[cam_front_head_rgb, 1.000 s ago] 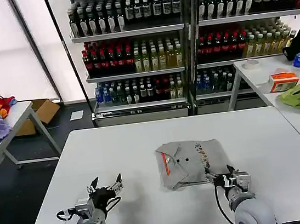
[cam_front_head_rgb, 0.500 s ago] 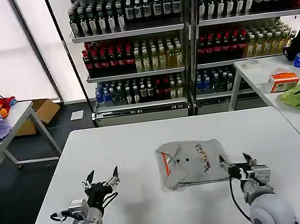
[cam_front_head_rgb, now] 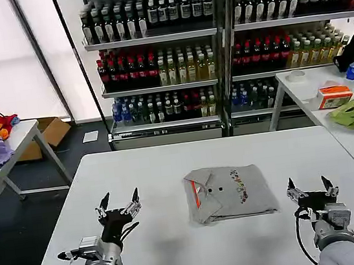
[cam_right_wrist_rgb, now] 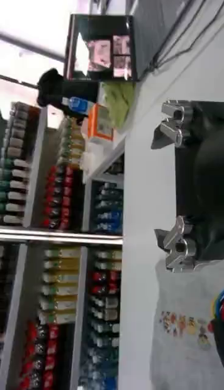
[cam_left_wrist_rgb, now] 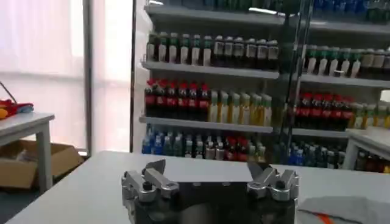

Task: Fold and organize the clothes.

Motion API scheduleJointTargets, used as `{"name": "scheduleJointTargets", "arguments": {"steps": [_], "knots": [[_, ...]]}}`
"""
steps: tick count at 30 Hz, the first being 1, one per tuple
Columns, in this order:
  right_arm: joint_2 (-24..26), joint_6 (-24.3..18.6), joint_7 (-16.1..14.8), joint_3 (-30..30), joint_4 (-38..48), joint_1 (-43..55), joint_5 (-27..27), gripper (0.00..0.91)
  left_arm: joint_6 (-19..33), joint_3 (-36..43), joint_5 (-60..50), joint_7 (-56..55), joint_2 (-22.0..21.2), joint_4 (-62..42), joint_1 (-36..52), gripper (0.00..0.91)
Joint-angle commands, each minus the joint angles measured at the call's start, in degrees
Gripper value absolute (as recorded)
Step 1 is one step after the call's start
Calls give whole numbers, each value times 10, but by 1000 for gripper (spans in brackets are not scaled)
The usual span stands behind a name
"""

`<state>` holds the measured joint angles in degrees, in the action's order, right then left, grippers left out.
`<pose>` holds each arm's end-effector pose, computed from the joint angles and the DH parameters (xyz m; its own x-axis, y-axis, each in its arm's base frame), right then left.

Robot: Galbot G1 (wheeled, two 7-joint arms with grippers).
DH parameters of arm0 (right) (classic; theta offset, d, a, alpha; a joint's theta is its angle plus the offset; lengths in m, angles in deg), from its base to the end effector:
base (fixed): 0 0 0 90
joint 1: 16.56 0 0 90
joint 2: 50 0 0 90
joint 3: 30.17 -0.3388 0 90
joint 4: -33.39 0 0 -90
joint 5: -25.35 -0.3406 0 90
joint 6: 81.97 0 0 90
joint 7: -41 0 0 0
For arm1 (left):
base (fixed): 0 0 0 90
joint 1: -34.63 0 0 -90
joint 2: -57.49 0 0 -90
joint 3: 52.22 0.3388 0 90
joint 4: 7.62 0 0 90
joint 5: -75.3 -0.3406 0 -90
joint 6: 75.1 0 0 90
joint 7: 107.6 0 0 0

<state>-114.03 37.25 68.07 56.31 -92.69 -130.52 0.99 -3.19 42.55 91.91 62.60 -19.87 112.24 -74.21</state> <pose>0.2036 -0.0757 -0.2184 -0.9204 0.2709 0.2818 0.2311 0.9585 -0.1667 0.2235 0.0131 -0.2564 -0.9857 0.0433 0.1627 0.0308 0.9964 -0.0786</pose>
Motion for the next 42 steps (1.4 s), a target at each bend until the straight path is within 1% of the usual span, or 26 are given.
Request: {"name": "scheduleJointTargets", "arguments": {"steps": [1, 15, 17, 24, 42], "knots": [[-11, -11, -6, -29, -18, -29, 43, 907, 16, 3, -9, 4, -3, 2, -1, 907], [-6, -7, -6, -19, -9, -12, 42, 907, 19, -8, -10, 9, -3, -2, 1, 907], [-6, -6, -6, -19, -9, -10, 42, 907, 5, -12, -18, 23, -2, 5, -3, 907], [-5, -5, -7, -19, -11, -13, 43, 907, 5, -15, -24, 29, 0, 7, -5, 907], [7, -5, -19, -13, -14, -11, 47, 907, 2, -13, -24, 23, -4, 12, -9, 907]]}}
